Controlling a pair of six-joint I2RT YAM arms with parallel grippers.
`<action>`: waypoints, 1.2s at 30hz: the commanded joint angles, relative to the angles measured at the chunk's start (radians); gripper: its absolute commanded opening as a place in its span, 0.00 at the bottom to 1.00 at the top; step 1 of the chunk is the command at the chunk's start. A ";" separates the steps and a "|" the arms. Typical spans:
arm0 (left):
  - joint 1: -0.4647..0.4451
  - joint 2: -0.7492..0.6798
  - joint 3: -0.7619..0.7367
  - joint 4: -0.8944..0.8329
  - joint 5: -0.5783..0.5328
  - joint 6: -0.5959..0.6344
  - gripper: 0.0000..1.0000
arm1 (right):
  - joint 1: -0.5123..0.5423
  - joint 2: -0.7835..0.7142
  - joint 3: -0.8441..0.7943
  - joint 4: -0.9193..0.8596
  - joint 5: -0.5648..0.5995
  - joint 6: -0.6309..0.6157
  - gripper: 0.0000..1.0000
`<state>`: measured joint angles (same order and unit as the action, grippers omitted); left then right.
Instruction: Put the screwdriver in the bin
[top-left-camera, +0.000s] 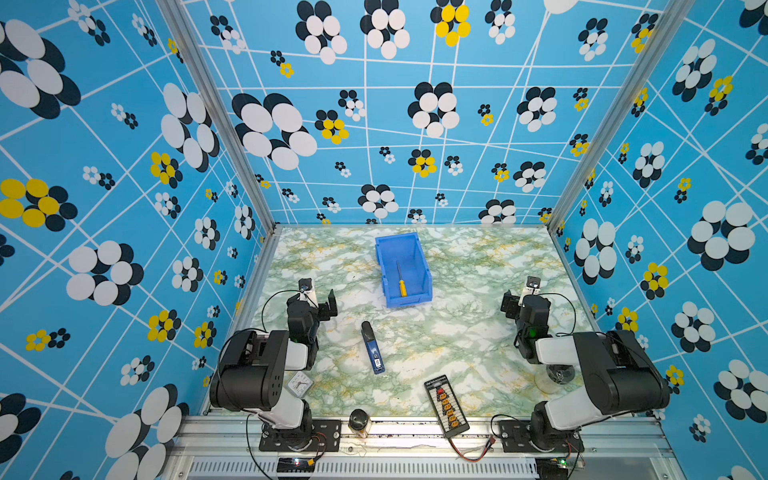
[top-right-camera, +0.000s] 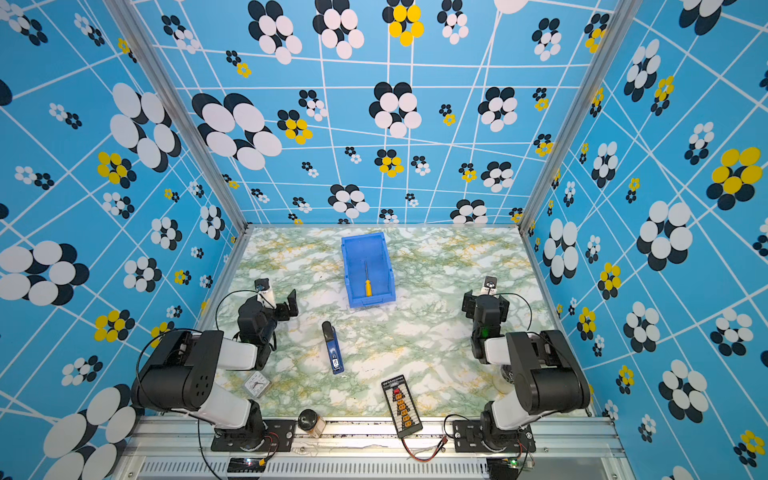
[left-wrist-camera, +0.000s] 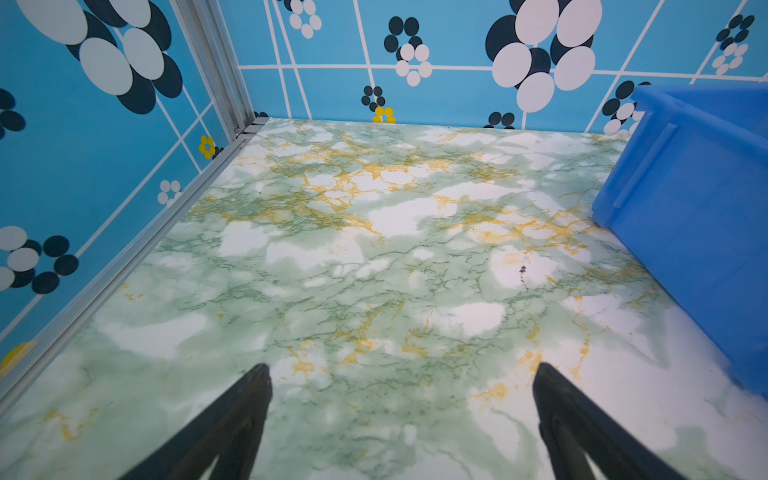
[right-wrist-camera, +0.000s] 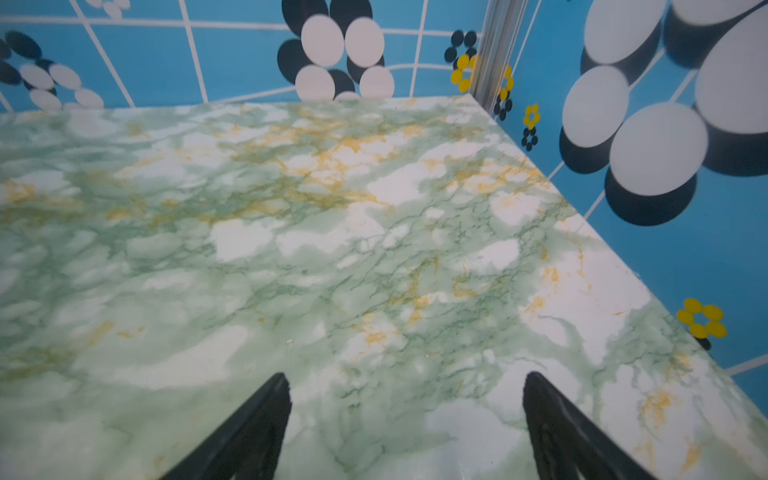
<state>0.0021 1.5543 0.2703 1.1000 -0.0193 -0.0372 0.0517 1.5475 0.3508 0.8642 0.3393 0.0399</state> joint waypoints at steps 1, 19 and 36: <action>-0.004 0.003 0.005 0.032 0.008 0.010 0.99 | -0.016 0.009 0.024 0.075 -0.102 0.002 0.90; 0.006 0.032 -0.091 0.238 -0.133 -0.053 0.99 | -0.013 -0.001 0.029 0.045 -0.092 0.000 0.99; 0.007 0.032 -0.091 0.236 -0.133 -0.053 0.99 | -0.014 -0.001 0.032 0.045 -0.093 0.001 0.99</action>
<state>0.0025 1.5787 0.1860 1.3128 -0.1364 -0.0837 0.0406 1.5494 0.3637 0.9009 0.2550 0.0399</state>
